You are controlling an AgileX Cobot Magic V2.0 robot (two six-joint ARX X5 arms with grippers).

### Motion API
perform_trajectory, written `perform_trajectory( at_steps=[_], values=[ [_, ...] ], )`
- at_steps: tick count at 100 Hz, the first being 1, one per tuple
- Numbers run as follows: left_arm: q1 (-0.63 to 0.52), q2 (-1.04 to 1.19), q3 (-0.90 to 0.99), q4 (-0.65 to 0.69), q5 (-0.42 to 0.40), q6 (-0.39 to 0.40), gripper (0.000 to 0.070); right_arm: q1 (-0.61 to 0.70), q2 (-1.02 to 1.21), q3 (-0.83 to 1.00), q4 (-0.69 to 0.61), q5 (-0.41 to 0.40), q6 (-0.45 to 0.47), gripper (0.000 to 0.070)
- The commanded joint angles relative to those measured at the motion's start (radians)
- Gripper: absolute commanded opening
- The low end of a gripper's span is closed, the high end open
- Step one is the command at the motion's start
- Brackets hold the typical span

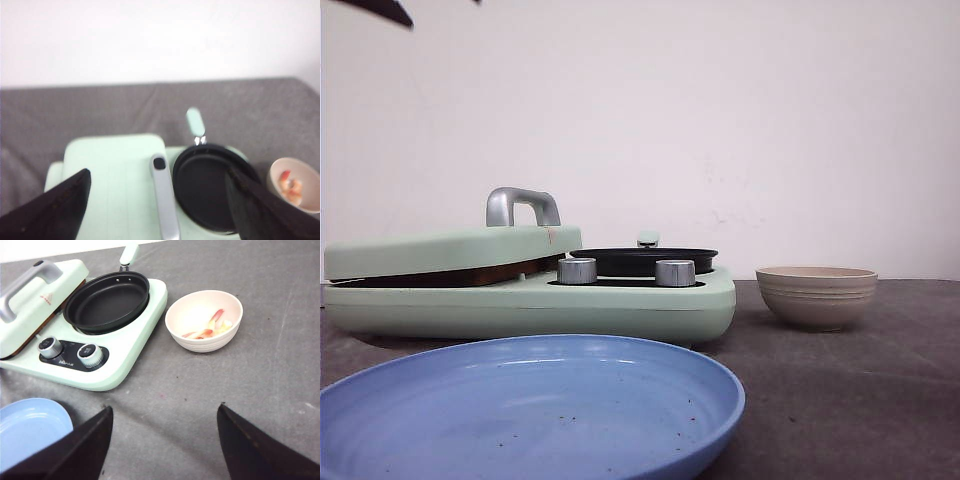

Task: Make breakfast with bread and shrimp
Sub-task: 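Release the lid handle and raise the left gripper, then lower the right gripper to the rim of the cream shrimp bowl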

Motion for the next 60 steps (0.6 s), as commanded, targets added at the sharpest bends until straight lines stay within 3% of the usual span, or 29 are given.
perform_trajectory(
  at_steps=[1, 16, 32, 60],
  values=[
    [-0.002, 0.0, 0.014, -0.013, -0.002, 0.028, 0.0479, 0.005, 0.003, 0.018, 0.009, -0.001, 0.022, 0.0418],
    [-0.003, -0.047, -0.013, -0.018, 0.03, 0.062, 0.0474, 0.005, 0.003, 0.051, 0.007, -0.007, 0.021, 0.0418],
    [-0.002, -0.135, -0.135, 0.072, 0.081, 0.068, 0.0474, 0.002, 0.042, 0.1, -0.007, 0.011, 0.023, 0.0417],
    [-0.002, -0.379, -0.422, 0.24, 0.073, 0.037, 0.0474, -0.052, 0.354, 0.259, -0.051, -0.027, 0.026, 0.0418]
  ],
)
